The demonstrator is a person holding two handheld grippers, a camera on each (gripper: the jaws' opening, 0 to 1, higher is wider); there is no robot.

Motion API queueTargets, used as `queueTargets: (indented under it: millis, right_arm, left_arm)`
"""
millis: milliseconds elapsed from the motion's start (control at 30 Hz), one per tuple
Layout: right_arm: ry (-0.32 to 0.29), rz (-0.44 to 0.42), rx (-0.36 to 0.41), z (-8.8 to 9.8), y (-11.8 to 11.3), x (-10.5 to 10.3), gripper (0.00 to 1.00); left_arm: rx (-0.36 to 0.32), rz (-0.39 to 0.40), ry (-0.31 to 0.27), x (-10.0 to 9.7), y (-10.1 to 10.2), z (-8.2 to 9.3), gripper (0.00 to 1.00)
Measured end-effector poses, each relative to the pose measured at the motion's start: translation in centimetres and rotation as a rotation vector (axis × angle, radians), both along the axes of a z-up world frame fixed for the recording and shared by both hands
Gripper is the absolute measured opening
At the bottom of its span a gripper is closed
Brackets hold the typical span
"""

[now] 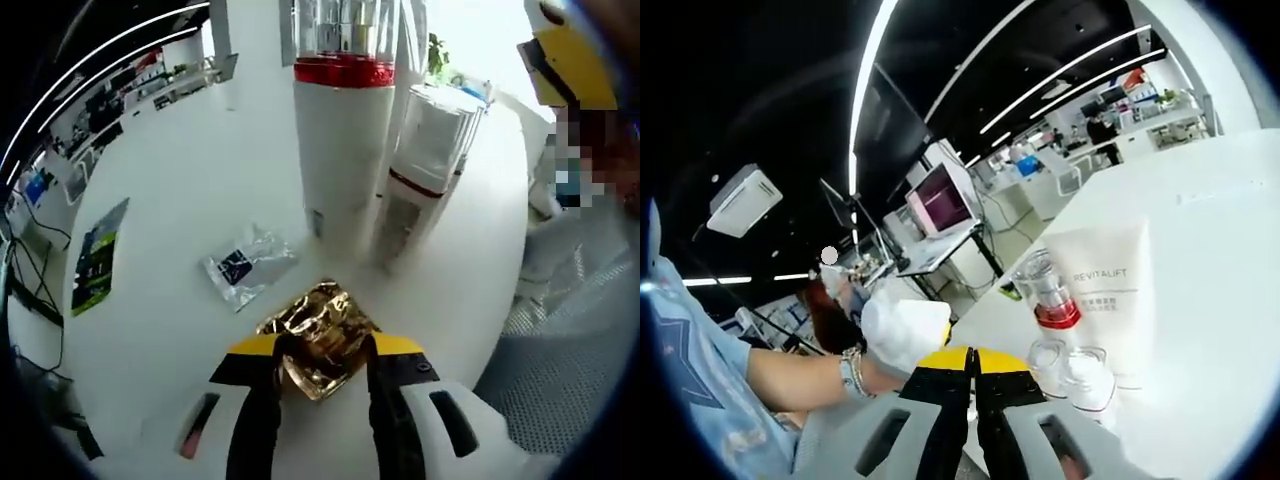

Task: Arrange the skincare products in the storage area until every visible bottle or jar stands upright without overlapping.

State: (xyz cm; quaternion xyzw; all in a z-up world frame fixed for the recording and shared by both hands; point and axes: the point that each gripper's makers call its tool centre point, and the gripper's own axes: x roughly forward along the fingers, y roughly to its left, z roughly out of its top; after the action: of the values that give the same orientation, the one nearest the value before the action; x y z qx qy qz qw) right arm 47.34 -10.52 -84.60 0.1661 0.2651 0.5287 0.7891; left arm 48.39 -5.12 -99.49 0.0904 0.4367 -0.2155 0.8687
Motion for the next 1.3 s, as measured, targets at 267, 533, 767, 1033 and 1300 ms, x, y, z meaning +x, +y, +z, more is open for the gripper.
queueTargets:
  millis: [267,533,767,1033,1300]
  right_arm:
    - [0.004,-0.004,-0.016,-0.31,-0.08,0.07,0.0]
    - [0.003,-0.011,-0.024,-0.45,-0.21,0.2,0.0]
    - [0.003,-0.015,-0.023,-0.41,-0.27,0.26,0.0]
    - [0.004,-0.016,-0.024,-0.44,-0.28,0.27,0.0]
    - [0.005,-0.01,-0.033,-0.64,-0.2,0.2,0.0]
  left_arm:
    - [0.017,0.064,-0.006,0.27,0.34,0.04,0.29]
    - [0.022,0.058,-0.008,0.37,0.31,0.11,0.29]
    - [0.017,0.053,-0.006,0.38,0.19,0.21,0.29]
    - [0.021,0.066,-0.007,0.48,0.56,0.4,0.3]
    - [0.014,0.071,-0.029,0.77,0.61,0.88,0.3]
